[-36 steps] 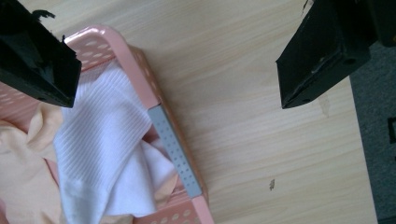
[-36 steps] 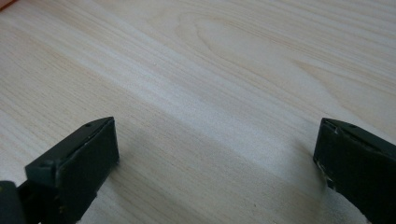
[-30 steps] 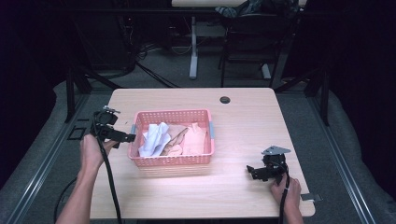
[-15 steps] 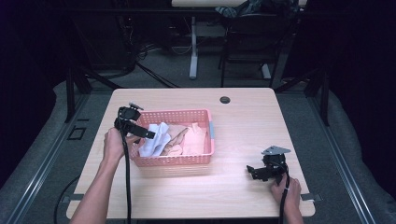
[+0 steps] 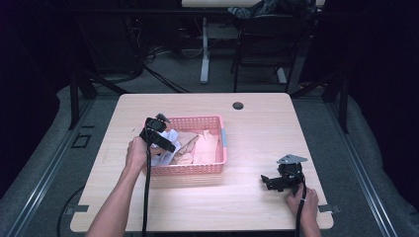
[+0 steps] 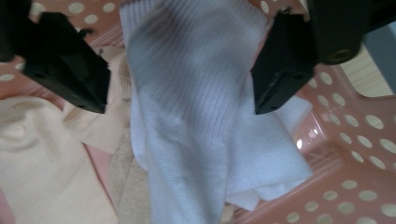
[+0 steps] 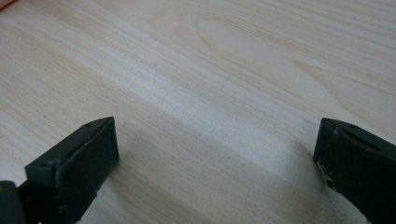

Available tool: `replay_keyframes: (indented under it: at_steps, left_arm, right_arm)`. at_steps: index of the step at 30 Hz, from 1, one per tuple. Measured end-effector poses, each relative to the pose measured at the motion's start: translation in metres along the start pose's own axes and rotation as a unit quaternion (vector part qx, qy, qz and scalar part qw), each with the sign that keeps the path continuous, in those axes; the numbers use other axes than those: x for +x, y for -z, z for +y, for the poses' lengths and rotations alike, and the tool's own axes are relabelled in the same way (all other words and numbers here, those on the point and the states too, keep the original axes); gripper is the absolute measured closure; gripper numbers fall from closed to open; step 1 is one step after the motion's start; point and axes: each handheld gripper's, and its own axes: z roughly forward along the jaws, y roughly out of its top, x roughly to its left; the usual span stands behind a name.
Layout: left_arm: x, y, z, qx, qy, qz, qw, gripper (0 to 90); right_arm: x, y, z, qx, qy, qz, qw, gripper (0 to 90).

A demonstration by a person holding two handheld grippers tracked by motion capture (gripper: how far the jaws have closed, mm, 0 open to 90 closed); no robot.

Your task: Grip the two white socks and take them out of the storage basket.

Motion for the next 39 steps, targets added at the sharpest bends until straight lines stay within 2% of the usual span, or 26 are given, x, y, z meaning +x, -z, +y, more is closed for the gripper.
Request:
replay_keyframes:
  at_steps: [1,2,3,4,6,7,8,9,10,12,23,31,37,39]
  left_arm:
    - [0.000,0.000,0.000,0.000,0.000,0.000,1.0000,34.2]
    - [0.000,-0.002,0.000,0.004,0.003,0.003,1.0000,34.2]
    - [0.001,-0.002,0.000,0.007,0.003,0.008,0.9999,43.9]
    - [0.001,-0.003,0.000,0.007,0.007,0.008,0.9999,43.9]
    - [0.002,-0.003,0.000,0.003,0.008,0.019,0.9998,52.0]
    - [0.002,-0.002,0.000,0.002,0.010,0.025,0.9996,58.4]
    - [0.004,0.000,-0.001,-0.002,0.012,0.021,0.9997,69.4]
    - [0.004,0.000,-0.001,-0.002,0.012,0.021,0.9997,74.4]
    - [0.004,0.001,-0.001,-0.006,0.013,0.021,0.9997,74.4]
    - [0.006,0.005,-0.001,-0.011,0.008,0.020,0.9997,80.5]
    - [0.008,0.046,0.004,-0.053,-0.001,0.022,0.9984,82.7]
    - [0.012,0.079,0.006,-0.076,-0.004,0.032,0.9966,82.6]
    - [0.015,0.100,0.007,-0.094,-0.003,0.029,0.9952,82.6]
    - [0.015,0.106,0.008,-0.094,-0.009,0.032,0.9951,82.4]
  right_arm:
    - [0.000,0.000,0.000,0.000,0.000,0.000,1.0000,0.0]
    - [0.000,0.000,0.000,0.000,0.000,0.000,1.0000,0.0]
    - [0.000,0.000,0.000,0.000,0.000,0.000,1.0000,0.0]
    - [0.000,0.000,0.000,0.000,0.000,0.000,1.0000,0.0]
    - [0.000,0.000,0.000,0.000,0.000,0.000,1.0000,0.0]
    - [0.000,0.000,0.000,0.000,0.000,0.000,1.0000,0.0]
    - [0.000,0.000,0.000,0.000,0.000,0.000,1.0000,0.0]
    - [0.000,0.000,0.000,0.000,0.000,0.000,1.0000,0.0]
    - [0.000,0.000,0.000,0.000,0.000,0.000,1.0000,0.0]
    - [0.000,0.000,0.000,0.000,0.000,0.000,1.0000,0.0]
    - [0.000,0.000,0.000,0.000,0.000,0.000,1.0000,0.0]
    - [0.000,0.000,0.000,0.000,0.000,0.000,1.0000,0.0]
    - [0.000,0.000,0.000,0.000,0.000,0.000,1.0000,0.0]
    - [0.000,0.000,0.000,0.000,0.000,0.000,1.0000,0.0]
